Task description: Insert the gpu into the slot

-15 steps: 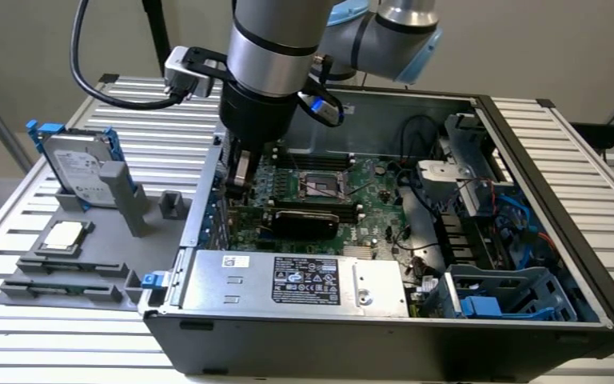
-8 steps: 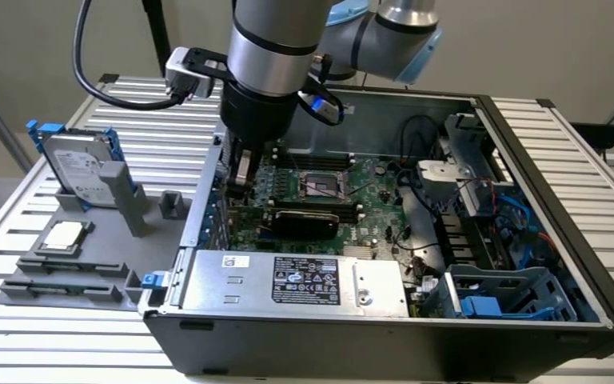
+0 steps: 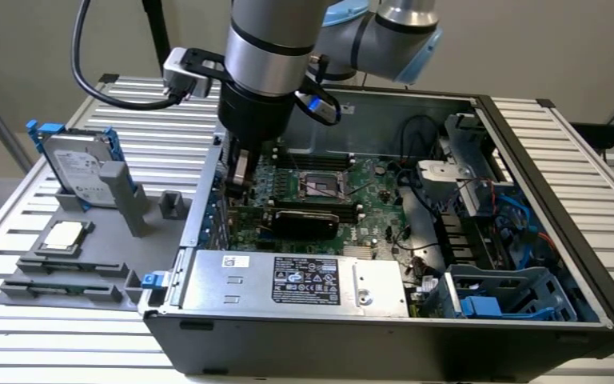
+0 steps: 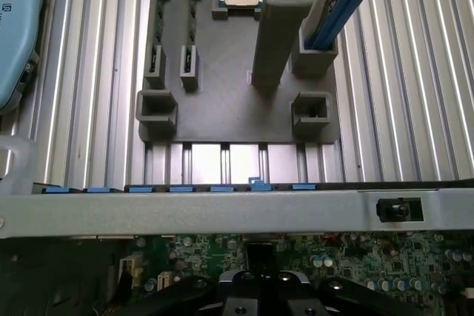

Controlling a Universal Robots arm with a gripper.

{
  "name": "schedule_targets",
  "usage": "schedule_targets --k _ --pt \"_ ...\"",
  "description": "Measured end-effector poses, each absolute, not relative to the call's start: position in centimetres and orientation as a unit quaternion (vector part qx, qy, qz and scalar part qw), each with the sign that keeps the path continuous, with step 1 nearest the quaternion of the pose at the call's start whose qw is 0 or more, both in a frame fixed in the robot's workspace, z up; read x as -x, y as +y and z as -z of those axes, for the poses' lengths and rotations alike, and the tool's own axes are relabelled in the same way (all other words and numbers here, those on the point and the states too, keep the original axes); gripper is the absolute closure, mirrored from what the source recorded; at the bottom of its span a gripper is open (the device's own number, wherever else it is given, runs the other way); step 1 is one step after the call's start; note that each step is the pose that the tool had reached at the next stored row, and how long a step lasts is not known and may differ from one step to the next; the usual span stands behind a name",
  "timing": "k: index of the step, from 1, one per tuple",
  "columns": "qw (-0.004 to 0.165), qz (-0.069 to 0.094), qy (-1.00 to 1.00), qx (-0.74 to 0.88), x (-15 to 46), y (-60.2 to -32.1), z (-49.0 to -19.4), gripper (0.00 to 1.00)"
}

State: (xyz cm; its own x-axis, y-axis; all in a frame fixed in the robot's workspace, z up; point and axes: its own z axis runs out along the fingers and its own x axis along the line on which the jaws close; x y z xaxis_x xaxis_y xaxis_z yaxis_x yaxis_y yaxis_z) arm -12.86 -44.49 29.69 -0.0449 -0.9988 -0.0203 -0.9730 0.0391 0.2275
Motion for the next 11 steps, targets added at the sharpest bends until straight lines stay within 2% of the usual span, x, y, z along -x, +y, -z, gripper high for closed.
schedule_targets --k 11 --pt "0.072 0.090 -0.717 -0.687 13.04 -44.30 -29.68 0.89"
